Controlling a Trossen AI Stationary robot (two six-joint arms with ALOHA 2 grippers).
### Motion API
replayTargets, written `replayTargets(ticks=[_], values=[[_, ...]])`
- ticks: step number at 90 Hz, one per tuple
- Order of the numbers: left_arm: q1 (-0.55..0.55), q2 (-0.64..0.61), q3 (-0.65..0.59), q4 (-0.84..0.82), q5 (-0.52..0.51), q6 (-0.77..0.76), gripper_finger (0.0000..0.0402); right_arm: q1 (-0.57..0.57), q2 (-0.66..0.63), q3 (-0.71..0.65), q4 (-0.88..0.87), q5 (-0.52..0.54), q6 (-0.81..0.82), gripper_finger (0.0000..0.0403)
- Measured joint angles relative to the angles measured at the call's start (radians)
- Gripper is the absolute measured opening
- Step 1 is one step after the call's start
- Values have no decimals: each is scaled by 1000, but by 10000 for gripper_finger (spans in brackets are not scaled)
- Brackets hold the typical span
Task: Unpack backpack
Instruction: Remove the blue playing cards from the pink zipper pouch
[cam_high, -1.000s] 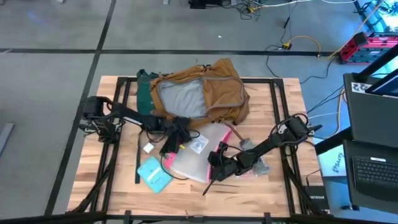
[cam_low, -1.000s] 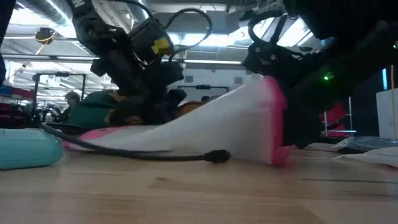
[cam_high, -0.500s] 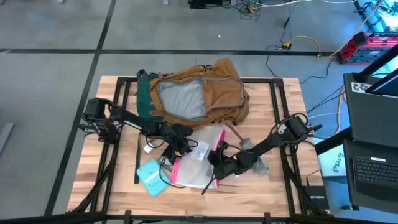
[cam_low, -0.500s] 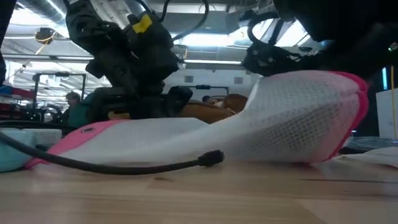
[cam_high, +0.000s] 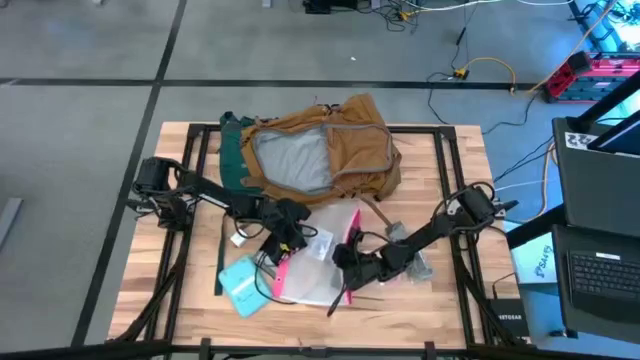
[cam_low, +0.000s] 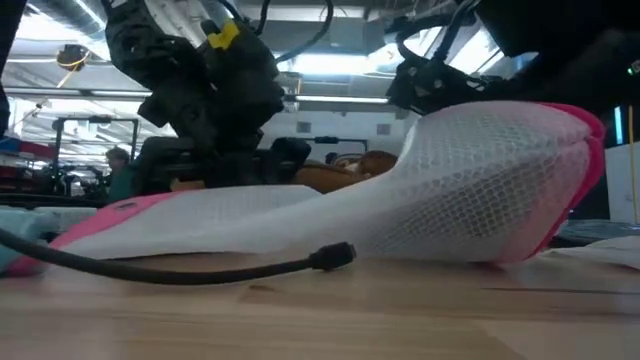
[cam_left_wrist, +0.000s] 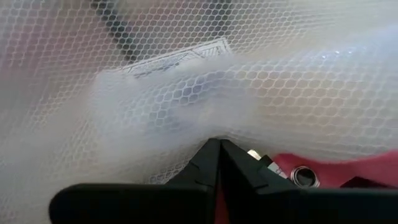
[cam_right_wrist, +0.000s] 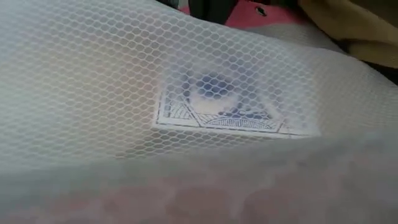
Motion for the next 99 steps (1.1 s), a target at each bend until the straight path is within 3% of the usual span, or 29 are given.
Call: replayTargets(ticks=[18, 42, 65, 99], values=[[-2, 0, 2, 66, 64, 16, 0, -8, 0, 5, 53, 26, -24, 294], [-5, 0, 2, 92, 128, 23, 0, -9, 0, 4, 207, 38, -174, 294], [-4, -1, 3, 93, 136, 24, 0, -9, 0, 4, 226, 44, -180, 294], [-4, -1, 4, 94, 136, 24, 0, -9, 0, 4, 438, 49, -346, 293]])
